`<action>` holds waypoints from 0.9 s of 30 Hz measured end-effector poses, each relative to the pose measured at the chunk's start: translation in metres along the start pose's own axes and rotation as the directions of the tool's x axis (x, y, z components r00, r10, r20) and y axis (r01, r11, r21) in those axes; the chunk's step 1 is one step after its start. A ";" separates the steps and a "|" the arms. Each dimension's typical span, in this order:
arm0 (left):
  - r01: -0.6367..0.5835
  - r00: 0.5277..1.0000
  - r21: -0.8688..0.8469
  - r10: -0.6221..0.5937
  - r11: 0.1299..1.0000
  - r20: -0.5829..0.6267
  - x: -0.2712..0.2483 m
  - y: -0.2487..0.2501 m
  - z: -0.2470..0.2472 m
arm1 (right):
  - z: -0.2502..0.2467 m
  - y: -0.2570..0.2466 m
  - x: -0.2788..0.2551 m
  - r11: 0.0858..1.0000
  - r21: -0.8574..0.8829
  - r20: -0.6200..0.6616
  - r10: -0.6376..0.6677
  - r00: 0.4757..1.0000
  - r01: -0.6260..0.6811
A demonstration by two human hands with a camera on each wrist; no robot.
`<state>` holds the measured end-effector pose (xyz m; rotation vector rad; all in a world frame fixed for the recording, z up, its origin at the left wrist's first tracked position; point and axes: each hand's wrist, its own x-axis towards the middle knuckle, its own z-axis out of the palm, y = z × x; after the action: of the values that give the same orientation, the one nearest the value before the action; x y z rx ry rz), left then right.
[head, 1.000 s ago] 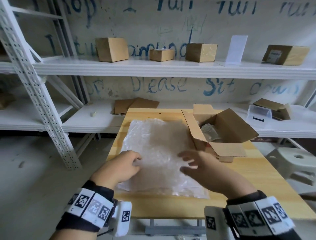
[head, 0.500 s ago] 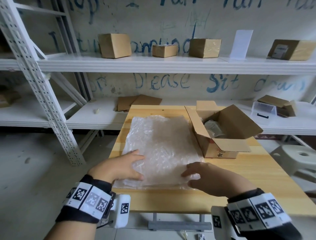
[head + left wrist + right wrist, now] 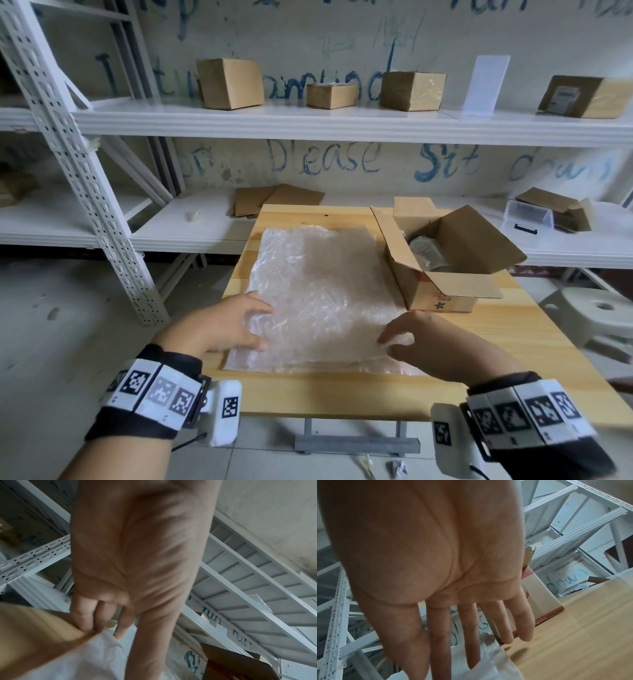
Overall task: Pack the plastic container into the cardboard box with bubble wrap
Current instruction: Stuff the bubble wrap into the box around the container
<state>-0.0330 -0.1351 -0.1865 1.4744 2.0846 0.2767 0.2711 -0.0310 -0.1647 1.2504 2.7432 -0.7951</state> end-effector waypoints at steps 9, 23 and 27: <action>-0.016 0.934 -0.416 -0.135 0.909 -0.332 0.001 -0.008 -0.011 | 0.003 0.000 0.004 0.999 -0.004 -0.042 -0.038 0.998 0.038; 0.020 0.954 -0.568 -0.186 0.823 -0.237 0.006 -0.001 -0.007 | 0.000 0.010 0.006 1.000 -0.017 -0.101 0.008 0.995 -0.010; -0.045 0.940 -0.578 -0.160 0.815 -0.300 0.005 -0.001 -0.008 | -0.002 0.012 0.007 0.999 0.008 -0.154 0.052 0.987 -0.051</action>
<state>-0.0390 -0.1298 -0.1819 1.0316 2.0237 1.1066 0.2751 -0.0182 -0.1694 1.4348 2.8144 -0.7296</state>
